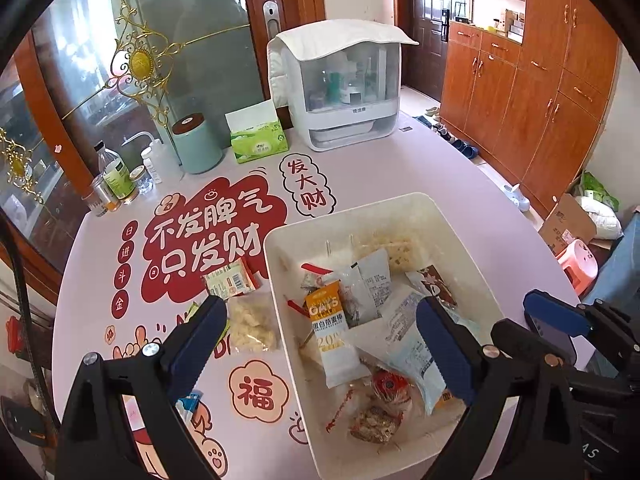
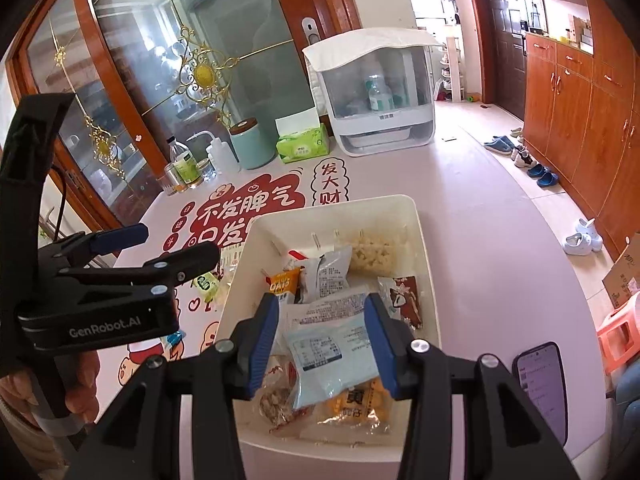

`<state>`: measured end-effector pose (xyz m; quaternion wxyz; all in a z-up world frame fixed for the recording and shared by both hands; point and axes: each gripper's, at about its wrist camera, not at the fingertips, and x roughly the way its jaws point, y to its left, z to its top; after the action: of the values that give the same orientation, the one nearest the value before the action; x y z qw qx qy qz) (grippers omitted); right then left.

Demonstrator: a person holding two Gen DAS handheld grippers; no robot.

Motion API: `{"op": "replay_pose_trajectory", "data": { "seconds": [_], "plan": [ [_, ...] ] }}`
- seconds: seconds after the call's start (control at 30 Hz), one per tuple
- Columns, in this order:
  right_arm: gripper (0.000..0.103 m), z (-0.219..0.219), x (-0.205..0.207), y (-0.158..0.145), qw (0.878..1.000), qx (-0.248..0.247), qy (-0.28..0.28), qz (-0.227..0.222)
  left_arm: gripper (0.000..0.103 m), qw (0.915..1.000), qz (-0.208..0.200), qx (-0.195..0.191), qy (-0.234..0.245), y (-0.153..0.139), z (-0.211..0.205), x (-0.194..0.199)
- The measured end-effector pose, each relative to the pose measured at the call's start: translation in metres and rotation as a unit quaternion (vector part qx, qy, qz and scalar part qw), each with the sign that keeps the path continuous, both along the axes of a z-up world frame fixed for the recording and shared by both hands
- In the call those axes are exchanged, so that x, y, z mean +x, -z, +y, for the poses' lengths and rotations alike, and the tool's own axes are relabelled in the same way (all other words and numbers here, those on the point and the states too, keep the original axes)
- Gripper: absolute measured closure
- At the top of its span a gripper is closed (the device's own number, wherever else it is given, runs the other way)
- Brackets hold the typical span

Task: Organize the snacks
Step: 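Move both grippers out of the tray back to the snack pile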

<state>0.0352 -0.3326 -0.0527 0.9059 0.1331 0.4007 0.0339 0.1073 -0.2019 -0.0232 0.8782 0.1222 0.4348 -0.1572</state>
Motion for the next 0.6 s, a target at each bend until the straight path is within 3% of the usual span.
{"op": "replay_pose_trajectory", "data": {
  "seconds": [0.37, 0.6],
  "plan": [
    [0.058, 0.013, -0.006, 0.006, 1.0, -0.001, -0.013, 0.01, 0.008, 0.9999, 0.006, 0.001, -0.013, -0.001, 0.018, -0.014],
    [0.058, 0.042, 0.0, 0.01, 0.999, -0.001, -0.051, 0.014, 0.008, 0.998, -0.003, 0.007, -0.064, -0.008, 0.068, -0.014]
  ]
}}
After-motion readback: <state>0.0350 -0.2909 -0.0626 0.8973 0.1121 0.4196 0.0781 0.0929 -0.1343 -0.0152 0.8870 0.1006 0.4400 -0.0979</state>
